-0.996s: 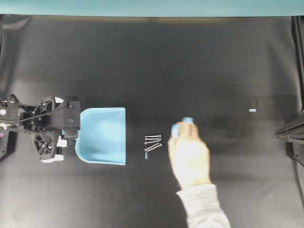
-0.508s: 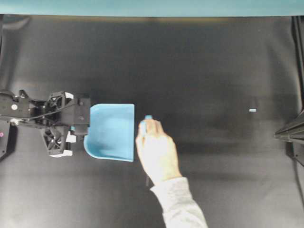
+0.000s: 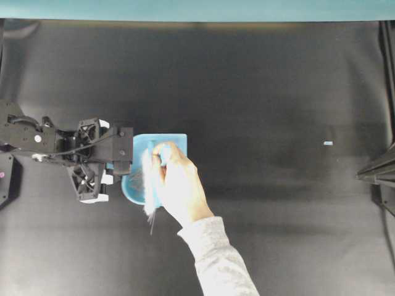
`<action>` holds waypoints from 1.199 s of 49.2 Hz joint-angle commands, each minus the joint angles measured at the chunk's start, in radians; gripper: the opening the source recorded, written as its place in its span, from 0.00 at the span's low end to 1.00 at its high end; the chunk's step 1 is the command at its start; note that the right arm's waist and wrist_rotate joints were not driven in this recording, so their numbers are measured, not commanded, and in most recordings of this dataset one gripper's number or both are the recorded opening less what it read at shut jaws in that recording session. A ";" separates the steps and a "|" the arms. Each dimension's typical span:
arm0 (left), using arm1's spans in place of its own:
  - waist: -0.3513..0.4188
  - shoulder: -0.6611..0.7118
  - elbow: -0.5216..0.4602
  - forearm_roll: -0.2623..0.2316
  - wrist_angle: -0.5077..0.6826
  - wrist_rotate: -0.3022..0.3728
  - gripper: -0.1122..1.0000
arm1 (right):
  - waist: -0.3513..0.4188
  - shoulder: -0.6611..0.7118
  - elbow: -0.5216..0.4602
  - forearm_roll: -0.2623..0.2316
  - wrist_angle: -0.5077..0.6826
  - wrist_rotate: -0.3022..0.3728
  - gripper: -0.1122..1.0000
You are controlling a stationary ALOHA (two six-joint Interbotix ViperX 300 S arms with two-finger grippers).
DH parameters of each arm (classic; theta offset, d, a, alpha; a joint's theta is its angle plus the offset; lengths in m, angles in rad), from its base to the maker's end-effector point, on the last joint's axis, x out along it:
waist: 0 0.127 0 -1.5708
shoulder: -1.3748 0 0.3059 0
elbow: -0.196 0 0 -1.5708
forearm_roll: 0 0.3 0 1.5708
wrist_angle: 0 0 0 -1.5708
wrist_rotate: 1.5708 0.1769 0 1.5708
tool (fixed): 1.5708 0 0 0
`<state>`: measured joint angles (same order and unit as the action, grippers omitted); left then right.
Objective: Hold the dustpan with the left arm, while a human hand uses a hand brush to gather screws into the dustpan.
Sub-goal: 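Hold the dustpan still with the left gripper as screws are swept in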
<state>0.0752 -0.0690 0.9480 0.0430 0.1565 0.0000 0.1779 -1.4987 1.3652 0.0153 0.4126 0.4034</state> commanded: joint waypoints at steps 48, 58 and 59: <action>0.025 -0.178 0.227 0.002 -0.592 -0.048 0.37 | 0.000 0.003 -0.011 0.003 -0.003 0.002 0.10; 0.026 -0.209 0.222 0.003 -0.525 -0.046 0.37 | 0.000 0.003 -0.009 0.003 -0.003 0.000 0.10; 0.025 -0.209 0.221 0.002 -0.515 -0.048 0.37 | 0.000 0.005 -0.009 0.003 -0.005 0.002 0.10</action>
<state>0.0982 -0.2608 1.1827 0.0414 -0.3820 -0.0445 0.1779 -1.5002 1.3652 0.0153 0.4142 0.4034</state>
